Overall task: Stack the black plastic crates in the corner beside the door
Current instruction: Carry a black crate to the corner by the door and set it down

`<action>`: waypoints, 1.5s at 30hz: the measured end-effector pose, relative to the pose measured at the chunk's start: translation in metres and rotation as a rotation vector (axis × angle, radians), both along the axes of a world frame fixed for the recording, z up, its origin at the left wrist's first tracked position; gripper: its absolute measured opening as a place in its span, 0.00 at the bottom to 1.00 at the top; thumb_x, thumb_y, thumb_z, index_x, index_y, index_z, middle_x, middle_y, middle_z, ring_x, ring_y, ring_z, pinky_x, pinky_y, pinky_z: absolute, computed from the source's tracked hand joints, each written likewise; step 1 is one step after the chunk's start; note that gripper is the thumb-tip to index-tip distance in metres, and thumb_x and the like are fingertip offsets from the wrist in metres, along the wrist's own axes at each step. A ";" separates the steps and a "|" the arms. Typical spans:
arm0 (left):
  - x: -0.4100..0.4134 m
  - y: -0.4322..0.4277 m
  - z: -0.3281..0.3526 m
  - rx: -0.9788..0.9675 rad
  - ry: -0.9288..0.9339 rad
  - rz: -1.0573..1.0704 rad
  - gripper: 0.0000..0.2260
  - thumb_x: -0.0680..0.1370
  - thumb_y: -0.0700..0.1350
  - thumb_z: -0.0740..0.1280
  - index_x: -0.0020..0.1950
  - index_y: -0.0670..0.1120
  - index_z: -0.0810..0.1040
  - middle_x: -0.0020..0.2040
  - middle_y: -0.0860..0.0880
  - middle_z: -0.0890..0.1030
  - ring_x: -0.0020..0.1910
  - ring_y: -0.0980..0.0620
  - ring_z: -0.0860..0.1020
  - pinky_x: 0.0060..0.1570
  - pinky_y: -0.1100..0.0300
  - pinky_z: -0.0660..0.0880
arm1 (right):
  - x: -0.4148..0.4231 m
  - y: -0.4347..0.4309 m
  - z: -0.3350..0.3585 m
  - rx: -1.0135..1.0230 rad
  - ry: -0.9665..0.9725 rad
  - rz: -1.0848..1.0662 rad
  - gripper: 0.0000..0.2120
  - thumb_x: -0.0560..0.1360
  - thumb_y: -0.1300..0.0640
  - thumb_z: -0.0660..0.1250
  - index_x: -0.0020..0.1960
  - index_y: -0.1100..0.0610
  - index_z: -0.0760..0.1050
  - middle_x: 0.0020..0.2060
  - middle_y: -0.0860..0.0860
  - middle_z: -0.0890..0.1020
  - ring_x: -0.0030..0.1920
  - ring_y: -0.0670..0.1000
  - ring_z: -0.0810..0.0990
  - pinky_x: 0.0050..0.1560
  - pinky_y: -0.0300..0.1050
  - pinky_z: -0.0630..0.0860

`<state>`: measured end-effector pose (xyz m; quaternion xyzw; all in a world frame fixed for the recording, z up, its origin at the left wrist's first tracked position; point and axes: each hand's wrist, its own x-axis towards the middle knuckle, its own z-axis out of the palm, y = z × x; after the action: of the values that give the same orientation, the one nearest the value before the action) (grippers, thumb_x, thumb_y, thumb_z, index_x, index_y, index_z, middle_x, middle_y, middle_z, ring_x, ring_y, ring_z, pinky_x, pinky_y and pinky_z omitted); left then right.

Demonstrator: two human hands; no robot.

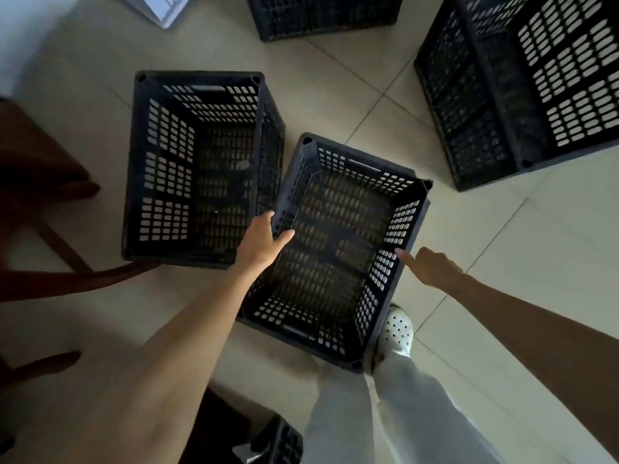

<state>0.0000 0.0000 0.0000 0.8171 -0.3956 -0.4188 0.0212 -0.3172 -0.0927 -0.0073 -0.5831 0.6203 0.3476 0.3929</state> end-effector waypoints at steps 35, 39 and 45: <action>-0.069 -0.060 0.203 -0.011 -0.296 -0.165 0.16 0.80 0.53 0.60 0.54 0.41 0.76 0.46 0.44 0.81 0.42 0.46 0.79 0.42 0.54 0.74 | -0.093 -0.015 0.191 -0.167 -0.161 -0.561 0.19 0.76 0.60 0.60 0.64 0.66 0.64 0.48 0.60 0.75 0.45 0.58 0.75 0.32 0.43 0.69; -0.088 -0.065 0.279 -0.155 -0.294 -0.235 0.16 0.80 0.52 0.61 0.39 0.42 0.75 0.30 0.48 0.75 0.27 0.53 0.74 0.28 0.61 0.66 | -0.110 -0.010 0.263 -0.264 -0.153 -0.528 0.22 0.79 0.63 0.58 0.70 0.68 0.56 0.55 0.65 0.74 0.49 0.60 0.74 0.30 0.42 0.67; -0.119 -0.088 0.377 -0.354 -0.326 -0.357 0.19 0.78 0.53 0.64 0.31 0.42 0.78 0.24 0.49 0.76 0.25 0.51 0.77 0.28 0.62 0.71 | -0.149 -0.017 0.372 -0.489 -0.128 -0.401 0.23 0.81 0.60 0.58 0.71 0.70 0.57 0.61 0.65 0.74 0.61 0.63 0.75 0.47 0.46 0.71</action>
<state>-0.1193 -0.0876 0.3770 0.7747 -0.5981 -0.2038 0.0256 -0.4665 -0.1101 0.3651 -0.5470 0.7619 0.0665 0.3403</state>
